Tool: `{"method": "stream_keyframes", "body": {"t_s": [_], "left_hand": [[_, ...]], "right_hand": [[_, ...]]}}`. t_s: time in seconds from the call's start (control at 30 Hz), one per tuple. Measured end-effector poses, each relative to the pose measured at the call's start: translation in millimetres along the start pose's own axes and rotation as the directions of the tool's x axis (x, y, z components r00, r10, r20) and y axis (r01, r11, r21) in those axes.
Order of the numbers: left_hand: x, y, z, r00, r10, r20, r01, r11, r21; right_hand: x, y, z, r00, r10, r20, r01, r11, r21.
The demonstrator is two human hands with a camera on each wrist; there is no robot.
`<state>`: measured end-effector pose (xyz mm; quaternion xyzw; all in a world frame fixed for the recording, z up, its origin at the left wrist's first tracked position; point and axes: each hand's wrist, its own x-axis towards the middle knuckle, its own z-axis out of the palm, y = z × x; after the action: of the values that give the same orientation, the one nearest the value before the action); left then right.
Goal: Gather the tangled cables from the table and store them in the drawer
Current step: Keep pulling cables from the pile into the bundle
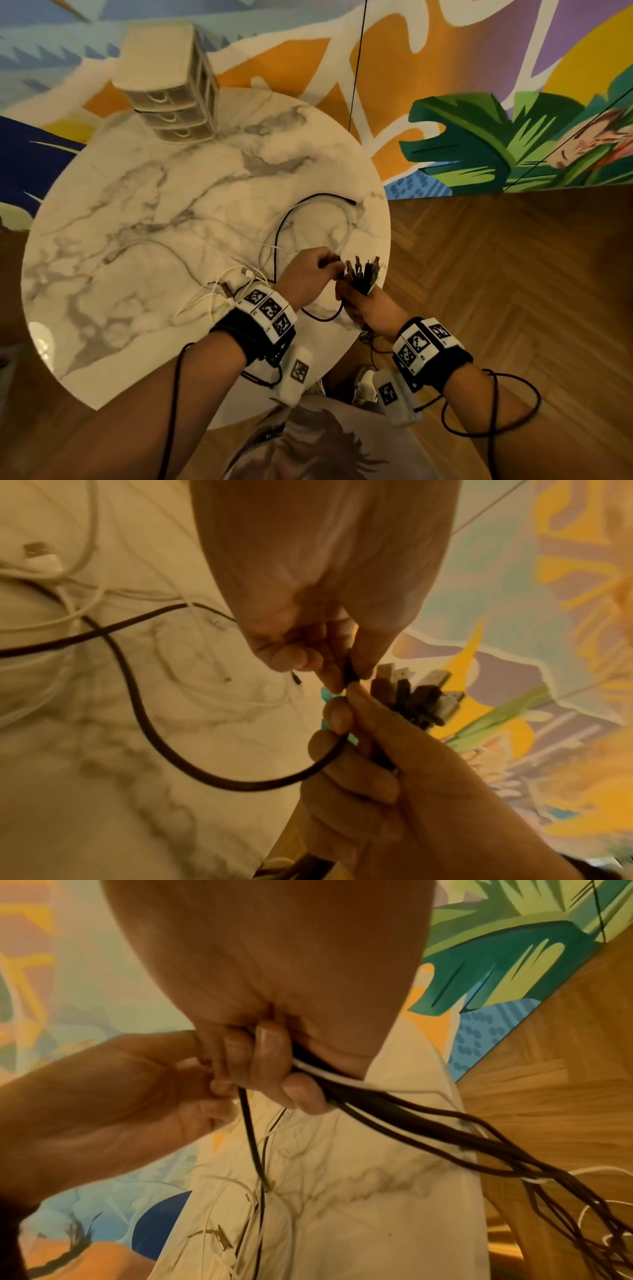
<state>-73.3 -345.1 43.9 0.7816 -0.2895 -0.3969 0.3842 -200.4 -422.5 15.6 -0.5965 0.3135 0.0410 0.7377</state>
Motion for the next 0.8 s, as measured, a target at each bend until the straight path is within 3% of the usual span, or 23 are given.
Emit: {"method": "stream_keyframes", "body": {"t_s": [0.17,0.33,0.5,0.6,0.67,0.73,0.8], "left_hand": [[-13.1,17.0,10.5,0.99,0.141,0.016,-0.142,0.986,0.092],[-18.7,32.0,14.9,0.963,0.246,-0.114,-0.226,0.96,0.166],[-21.7,39.9,19.6,0.947,0.278,-0.163,-0.257,0.956,0.142],[-22.1,35.4,22.2,0.927,0.3,-0.225,-0.298,0.954,0.042],[-21.5,24.7,23.7,0.933,0.257,-0.251,-0.279,0.959,-0.057],[-20.5,7.3,25.3,0.983,0.146,-0.108,-0.155,0.985,-0.081],[-22.1,-13.0,30.0,0.989,0.04,0.141,-0.056,0.992,0.111]], "right_hand": [[-3.2,0.5,-5.3,0.999,-0.024,-0.042,0.025,0.999,0.031],[-7.0,-12.3,-7.8,0.995,-0.058,-0.078,0.058,0.998,-0.001],[-6.8,-16.6,-12.5,0.991,-0.029,-0.131,0.02,0.997,-0.07],[-2.5,-10.8,-15.3,0.98,-0.07,-0.185,0.042,0.988,-0.151],[-2.6,-11.6,-16.6,0.969,-0.089,-0.232,0.071,0.994,-0.087],[-2.0,-14.3,-18.9,0.935,-0.105,-0.339,0.12,0.993,0.023],[-2.1,-20.4,-22.0,0.911,-0.092,-0.402,0.182,0.965,0.19]]}}
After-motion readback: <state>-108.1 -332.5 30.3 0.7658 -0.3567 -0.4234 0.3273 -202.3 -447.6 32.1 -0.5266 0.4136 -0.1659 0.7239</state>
